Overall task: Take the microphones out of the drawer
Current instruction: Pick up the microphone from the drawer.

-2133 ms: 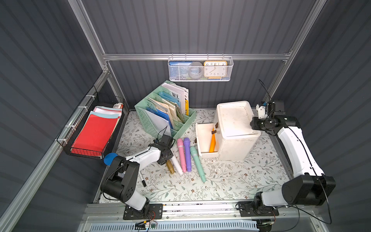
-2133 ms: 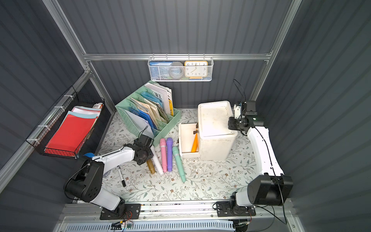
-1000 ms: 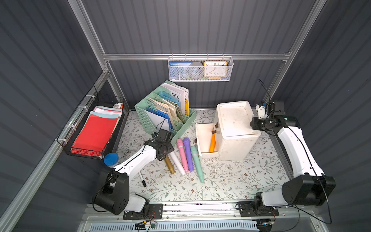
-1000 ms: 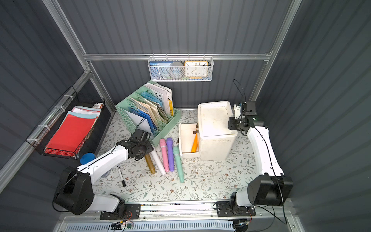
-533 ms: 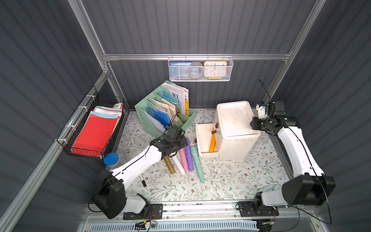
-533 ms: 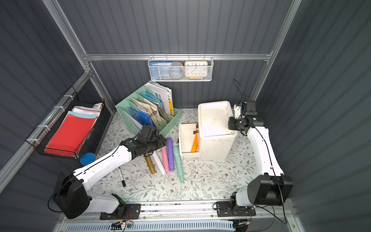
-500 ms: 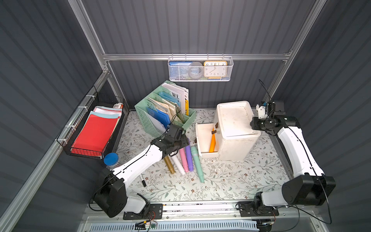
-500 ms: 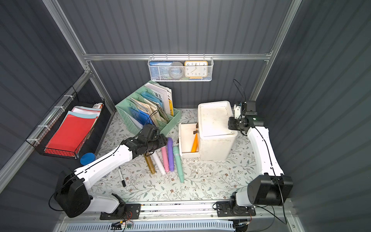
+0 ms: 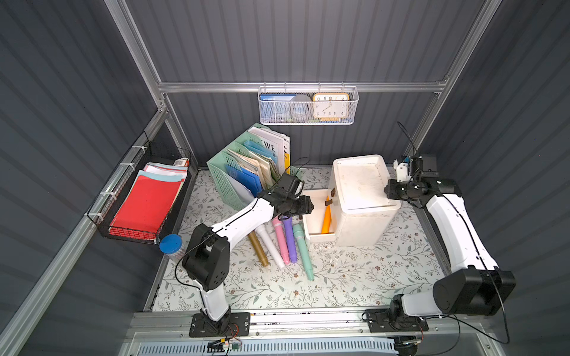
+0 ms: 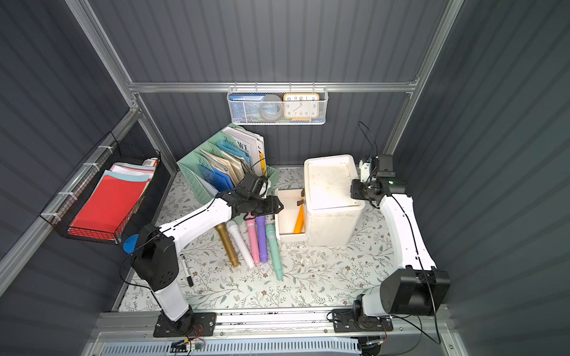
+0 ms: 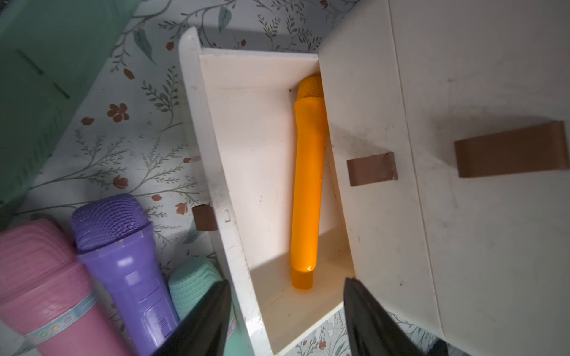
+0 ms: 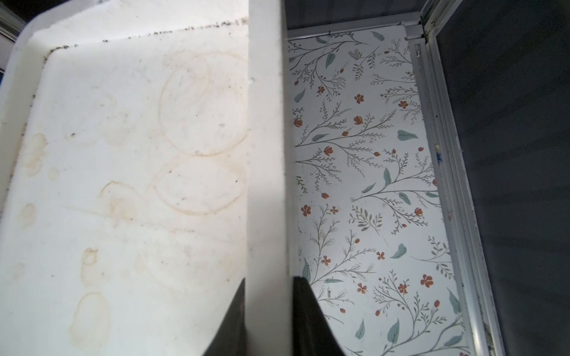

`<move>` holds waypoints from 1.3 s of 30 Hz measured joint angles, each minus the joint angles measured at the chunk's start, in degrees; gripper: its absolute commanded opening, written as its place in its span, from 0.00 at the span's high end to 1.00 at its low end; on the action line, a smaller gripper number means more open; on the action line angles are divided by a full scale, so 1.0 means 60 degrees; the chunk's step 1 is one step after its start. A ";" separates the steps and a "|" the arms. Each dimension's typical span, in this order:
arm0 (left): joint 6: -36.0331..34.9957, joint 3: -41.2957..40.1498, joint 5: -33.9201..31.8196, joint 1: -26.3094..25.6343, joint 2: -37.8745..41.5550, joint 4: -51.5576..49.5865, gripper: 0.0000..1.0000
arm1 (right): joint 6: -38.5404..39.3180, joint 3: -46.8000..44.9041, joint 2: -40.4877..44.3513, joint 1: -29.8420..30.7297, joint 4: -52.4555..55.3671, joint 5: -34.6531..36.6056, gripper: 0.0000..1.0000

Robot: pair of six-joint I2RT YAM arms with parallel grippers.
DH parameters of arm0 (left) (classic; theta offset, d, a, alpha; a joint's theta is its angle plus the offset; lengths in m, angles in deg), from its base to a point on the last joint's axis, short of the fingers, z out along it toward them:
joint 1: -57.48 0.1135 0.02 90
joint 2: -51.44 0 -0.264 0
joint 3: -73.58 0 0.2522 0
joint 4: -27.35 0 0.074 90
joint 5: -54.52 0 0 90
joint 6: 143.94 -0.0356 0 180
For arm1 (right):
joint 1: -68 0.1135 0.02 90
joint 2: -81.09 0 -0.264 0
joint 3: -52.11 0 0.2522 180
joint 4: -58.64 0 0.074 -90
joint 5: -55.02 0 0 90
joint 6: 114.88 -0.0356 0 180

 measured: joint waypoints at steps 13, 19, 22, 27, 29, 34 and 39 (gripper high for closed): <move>-0.1388 0.2590 0.0157 -0.0725 -0.2233 -0.1512 0.40 | 0.0000 0.0000 0.0000 0.0000 0.0004 -0.0022 0.94; -0.1592 0.3075 -0.0153 -0.0991 -0.2779 -0.1829 0.40 | 0.0000 0.0000 0.0000 0.0000 0.0004 -0.0022 0.94; -0.1632 0.3166 -0.0270 -0.1075 -0.3042 -0.1854 0.40 | 0.0000 0.0000 0.0007 0.0000 0.0004 -0.0022 0.94; -0.1657 0.3173 -0.0412 -0.1140 -0.3410 -0.1825 0.40 | 0.0000 -0.0033 0.0036 0.0000 0.0000 -0.0022 0.94; -0.1654 0.3180 -0.0525 -0.1151 -0.3552 -0.1781 0.40 | 0.0000 -0.0036 0.0036 0.0000 -0.0004 -0.0022 0.94; -0.1647 0.3275 -0.0765 -0.1220 -0.3781 -0.1577 0.41 | -0.0004 -0.0051 0.0036 0.0000 -0.0015 -0.0022 0.94; -0.1636 0.3399 -0.0845 -0.1337 -0.3963 -0.1515 0.41 | -0.0004 -0.0055 0.0040 0.0000 -0.0025 -0.0022 0.94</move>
